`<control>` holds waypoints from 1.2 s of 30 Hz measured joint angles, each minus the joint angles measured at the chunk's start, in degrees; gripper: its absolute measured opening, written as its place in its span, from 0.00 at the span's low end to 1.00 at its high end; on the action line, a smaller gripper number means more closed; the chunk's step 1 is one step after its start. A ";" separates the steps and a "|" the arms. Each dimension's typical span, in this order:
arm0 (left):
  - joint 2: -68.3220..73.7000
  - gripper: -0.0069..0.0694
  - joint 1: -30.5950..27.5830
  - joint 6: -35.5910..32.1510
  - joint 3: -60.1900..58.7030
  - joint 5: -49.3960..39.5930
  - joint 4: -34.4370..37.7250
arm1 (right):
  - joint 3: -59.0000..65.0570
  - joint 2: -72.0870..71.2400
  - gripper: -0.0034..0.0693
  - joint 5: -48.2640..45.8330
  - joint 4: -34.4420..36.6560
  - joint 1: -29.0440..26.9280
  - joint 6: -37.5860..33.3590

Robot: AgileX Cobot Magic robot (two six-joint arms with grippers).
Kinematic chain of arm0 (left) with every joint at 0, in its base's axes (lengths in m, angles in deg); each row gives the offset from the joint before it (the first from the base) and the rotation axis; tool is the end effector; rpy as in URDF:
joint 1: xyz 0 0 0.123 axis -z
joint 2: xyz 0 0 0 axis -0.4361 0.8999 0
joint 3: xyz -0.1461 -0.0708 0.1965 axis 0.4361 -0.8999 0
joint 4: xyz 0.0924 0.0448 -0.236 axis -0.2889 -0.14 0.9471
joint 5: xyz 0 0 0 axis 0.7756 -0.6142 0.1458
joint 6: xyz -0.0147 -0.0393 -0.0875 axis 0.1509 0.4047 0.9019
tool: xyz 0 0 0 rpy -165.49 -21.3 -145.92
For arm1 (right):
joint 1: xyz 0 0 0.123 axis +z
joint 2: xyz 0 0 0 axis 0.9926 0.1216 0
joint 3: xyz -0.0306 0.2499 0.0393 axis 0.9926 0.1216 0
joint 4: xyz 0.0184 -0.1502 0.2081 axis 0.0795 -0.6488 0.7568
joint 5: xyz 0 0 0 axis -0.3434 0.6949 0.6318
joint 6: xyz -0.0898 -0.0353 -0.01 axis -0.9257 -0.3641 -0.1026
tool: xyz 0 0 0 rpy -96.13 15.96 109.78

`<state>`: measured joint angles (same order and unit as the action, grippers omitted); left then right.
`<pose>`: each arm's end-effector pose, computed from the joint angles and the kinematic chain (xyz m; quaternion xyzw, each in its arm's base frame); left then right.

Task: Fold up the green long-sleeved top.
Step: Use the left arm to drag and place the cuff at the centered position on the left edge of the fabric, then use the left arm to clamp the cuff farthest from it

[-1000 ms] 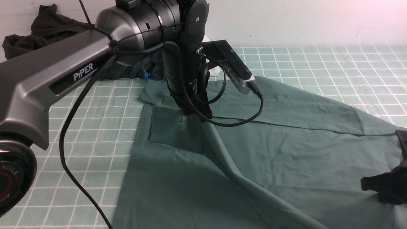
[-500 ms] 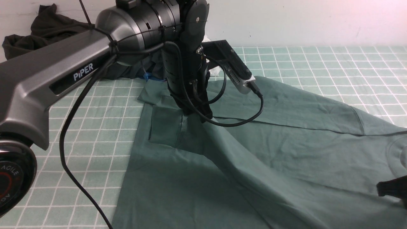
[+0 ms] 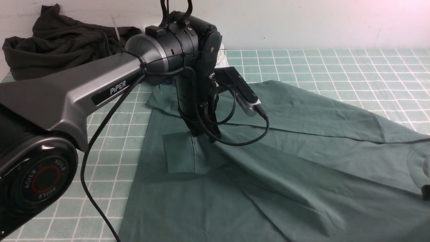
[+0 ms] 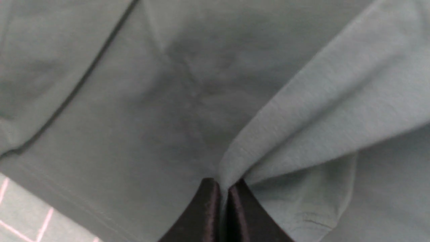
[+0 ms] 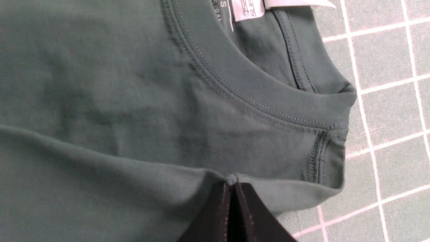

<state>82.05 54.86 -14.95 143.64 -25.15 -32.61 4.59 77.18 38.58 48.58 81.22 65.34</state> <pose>0.3997 -0.2117 0.1953 0.4850 0.8646 0.0456 0.1231 0.2312 -0.0387 0.1682 0.1362 0.9696 -0.1521 0.1346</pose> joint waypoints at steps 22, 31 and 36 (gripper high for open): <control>0.28 0.58 -3.43 9.84 1.24 12.46 -1.56 | 0.00 0.00 0.12 1.63 -1.72 0.00 1.83; 0.37 0.70 -8.66 25.44 4.50 10.32 -3.15 | -2.41 -0.21 0.36 1.34 -1.19 0.00 2.09; 2.95 0.70 -16.49 25.85 4.74 11.95 6.06 | -4.94 -0.94 0.41 1.52 2.00 0.00 1.61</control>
<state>85.00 38.37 10.90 148.38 -13.20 -26.55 -0.36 76.24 40.11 50.58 81.22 66.94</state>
